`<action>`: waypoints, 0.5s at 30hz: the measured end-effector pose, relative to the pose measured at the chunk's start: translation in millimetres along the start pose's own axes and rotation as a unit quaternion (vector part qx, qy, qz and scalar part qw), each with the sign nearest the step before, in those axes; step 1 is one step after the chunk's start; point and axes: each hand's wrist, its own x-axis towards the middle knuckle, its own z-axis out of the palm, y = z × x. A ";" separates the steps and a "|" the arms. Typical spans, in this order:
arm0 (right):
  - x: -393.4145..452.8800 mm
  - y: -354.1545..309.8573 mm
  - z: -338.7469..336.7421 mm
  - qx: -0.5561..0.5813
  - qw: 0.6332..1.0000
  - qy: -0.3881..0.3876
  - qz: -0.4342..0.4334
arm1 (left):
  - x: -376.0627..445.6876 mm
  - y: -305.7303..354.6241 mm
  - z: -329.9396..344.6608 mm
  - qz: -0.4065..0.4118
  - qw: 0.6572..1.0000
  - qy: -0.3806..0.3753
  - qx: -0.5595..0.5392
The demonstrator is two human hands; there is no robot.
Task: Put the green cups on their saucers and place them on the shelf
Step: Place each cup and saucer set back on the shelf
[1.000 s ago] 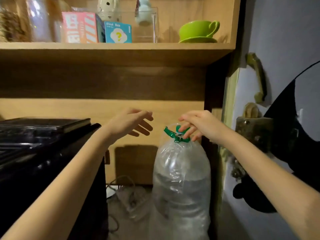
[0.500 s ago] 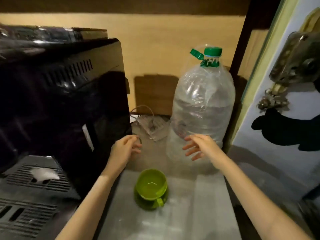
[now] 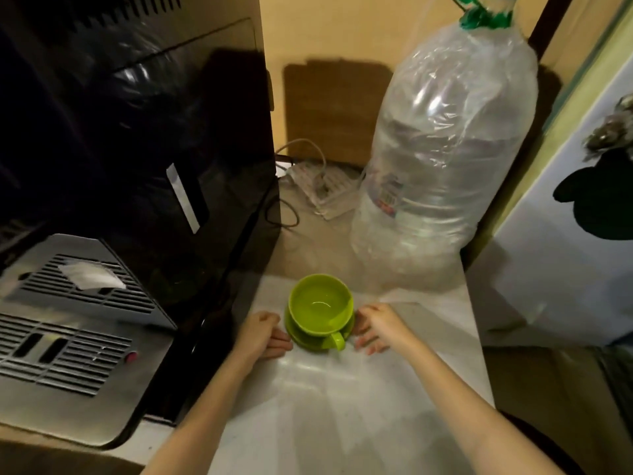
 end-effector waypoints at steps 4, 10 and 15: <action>8.2 1.8 10.8 -0.004 1.000 0.019 0.002 | 7.4 -1.1 4.5 0.004 1.000 -0.026 -0.016; 34.0 21.4 9.6 -0.026 0.998 0.054 -0.033 | 17.7 -5.3 8.0 0.014 1.000 0.005 0.015; 4.6 3.0 5.2 0.028 0.998 0.048 -0.001 | 13.5 0.7 9.0 0.022 1.000 -0.003 0.021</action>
